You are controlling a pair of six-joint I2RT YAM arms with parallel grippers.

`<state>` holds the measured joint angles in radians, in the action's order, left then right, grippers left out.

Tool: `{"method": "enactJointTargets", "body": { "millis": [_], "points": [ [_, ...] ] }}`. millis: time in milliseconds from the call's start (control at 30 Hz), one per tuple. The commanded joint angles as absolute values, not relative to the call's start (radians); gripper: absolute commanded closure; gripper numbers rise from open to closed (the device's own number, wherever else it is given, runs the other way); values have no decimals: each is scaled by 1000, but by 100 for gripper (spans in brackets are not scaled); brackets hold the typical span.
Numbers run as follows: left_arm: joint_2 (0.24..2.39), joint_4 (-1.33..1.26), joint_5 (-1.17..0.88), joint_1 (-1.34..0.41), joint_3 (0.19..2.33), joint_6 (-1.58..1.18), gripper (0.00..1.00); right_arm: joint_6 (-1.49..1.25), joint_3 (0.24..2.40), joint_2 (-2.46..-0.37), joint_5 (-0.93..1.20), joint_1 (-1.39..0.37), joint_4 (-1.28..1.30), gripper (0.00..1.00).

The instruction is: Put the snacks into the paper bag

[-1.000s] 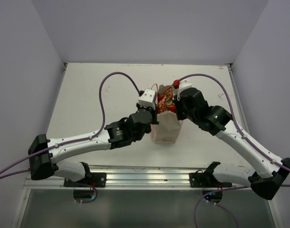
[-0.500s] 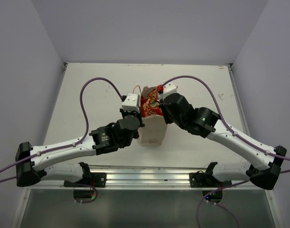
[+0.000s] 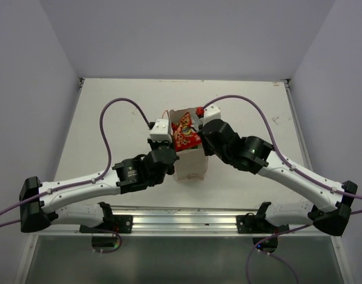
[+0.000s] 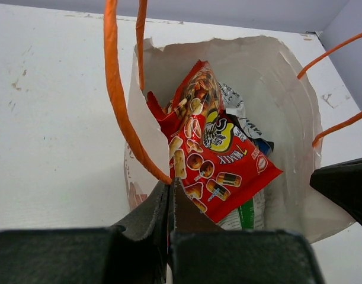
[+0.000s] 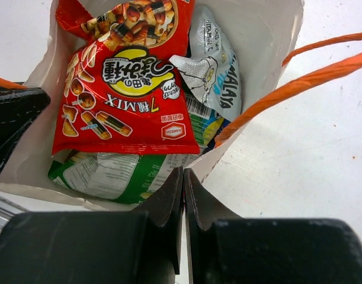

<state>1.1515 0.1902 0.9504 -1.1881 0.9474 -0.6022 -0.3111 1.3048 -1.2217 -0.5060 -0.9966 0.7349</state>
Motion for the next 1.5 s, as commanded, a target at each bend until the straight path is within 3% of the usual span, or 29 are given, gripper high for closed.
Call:
{"method": "enactJointTargets", "body": {
  "millis": [0, 100, 133, 167, 200, 267, 433, 567, 667, 800, 1100, 1233, 1333, 1467],
  "points": [
    [1170, 216, 979, -1198, 986, -667, 100, -345, 1289, -1189, -534, -1005, 719, 93],
    [1160, 190, 1014, -1204, 1003, -637, 62, -325, 1304, -1183, -545, -1005, 712, 65],
    [1157, 175, 1025, -1206, 1009, -597, 39, -315, 1321, -1181, -549, -1005, 707, 57],
    [1152, 158, 1047, -1206, 1018, -574, 29, -295, 1327, -1181, -560, -1003, 703, 44],
    [1141, 103, 1058, -1206, 1023, -542, 17, -281, 1336, -1183, -563, -1003, 689, 40],
    [1125, 34, 1103, -1207, 1034, -430, 8, -249, 1361, -1178, -580, -1005, 673, 34],
    [1029, -250, 1221, -1212, 1043, -130, 4, -229, 1399, -1126, -696, -1003, 635, 31],
    [921, -522, 1342, -1207, 956, 119, 2, -200, 1370, -1031, -857, -1005, 632, 22],
    [800, -461, 1332, -1127, 887, 96, 0, -192, 1303, -938, -1001, -1005, 641, 19],
    [643, -137, 1243, -954, 836, -70, 0, -181, 1180, -801, -1117, -1003, 634, 17],
    [704, 77, 823, -632, 735, -227, 0, -264, 1049, -715, -1236, -1002, 724, 22],
    [831, 97, 420, -280, 773, -307, 0, -287, 1069, -747, -1259, -1003, 755, 20],
    [862, 54, 306, -139, 772, -325, 0, -307, 1080, -761, -1282, -1003, 782, 14],
    [880, 55, 290, -123, 776, -322, 0, -299, 1083, -781, -1301, -1003, 792, 9]
  ]
}}
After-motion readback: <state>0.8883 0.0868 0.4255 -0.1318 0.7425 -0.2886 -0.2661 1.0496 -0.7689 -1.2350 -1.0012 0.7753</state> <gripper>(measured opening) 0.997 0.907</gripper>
